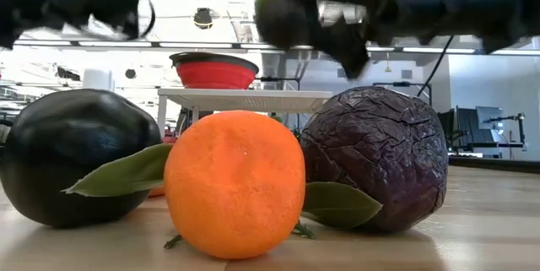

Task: Pick & Place Fruit
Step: Put the purple mangosteen into the red strainer bowl on the shelf

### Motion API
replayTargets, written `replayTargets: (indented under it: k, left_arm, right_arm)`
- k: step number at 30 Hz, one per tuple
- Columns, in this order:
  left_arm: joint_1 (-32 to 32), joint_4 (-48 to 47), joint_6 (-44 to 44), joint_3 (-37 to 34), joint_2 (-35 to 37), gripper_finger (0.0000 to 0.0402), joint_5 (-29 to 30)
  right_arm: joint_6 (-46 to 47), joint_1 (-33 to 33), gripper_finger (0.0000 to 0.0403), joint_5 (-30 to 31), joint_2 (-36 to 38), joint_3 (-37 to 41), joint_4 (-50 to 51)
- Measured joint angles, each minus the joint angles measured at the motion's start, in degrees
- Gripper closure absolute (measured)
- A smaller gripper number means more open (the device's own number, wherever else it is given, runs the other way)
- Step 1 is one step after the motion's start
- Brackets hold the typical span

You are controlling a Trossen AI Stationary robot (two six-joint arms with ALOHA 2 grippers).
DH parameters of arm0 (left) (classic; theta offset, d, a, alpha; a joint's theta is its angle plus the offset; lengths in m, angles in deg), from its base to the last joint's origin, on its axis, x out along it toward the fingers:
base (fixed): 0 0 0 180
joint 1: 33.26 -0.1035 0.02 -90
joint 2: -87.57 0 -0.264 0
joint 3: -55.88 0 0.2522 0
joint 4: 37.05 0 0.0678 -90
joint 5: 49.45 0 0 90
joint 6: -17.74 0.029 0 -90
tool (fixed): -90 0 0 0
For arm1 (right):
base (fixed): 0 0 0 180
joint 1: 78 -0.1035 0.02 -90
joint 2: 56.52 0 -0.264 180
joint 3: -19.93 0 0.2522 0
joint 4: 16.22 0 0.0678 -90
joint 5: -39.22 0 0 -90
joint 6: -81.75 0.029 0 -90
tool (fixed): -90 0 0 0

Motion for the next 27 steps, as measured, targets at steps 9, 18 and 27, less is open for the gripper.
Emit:
replayTargets:
  k: [9,18,27]
  left_arm:
    - [0.0,-0.3,9.0,13.7,-12.6,0.0162,-5.9]
    - [0.0,-1.7,9.8,20.7,-24.5,0.0045,-6.9]
    - [0.0,0.3,8.9,23.6,-27.4,0.0055,-5.4]
  right_arm:
    - [-8.2,7.3,0.0172,-18.9,-8.9,-7.8,-14.7]
    - [-10.1,10.0,0.0172,-31.2,-11.2,-16.1,-12.0]
    - [-10.2,9.9,0.0172,-32.4,-10.8,-17.3,-11.4]
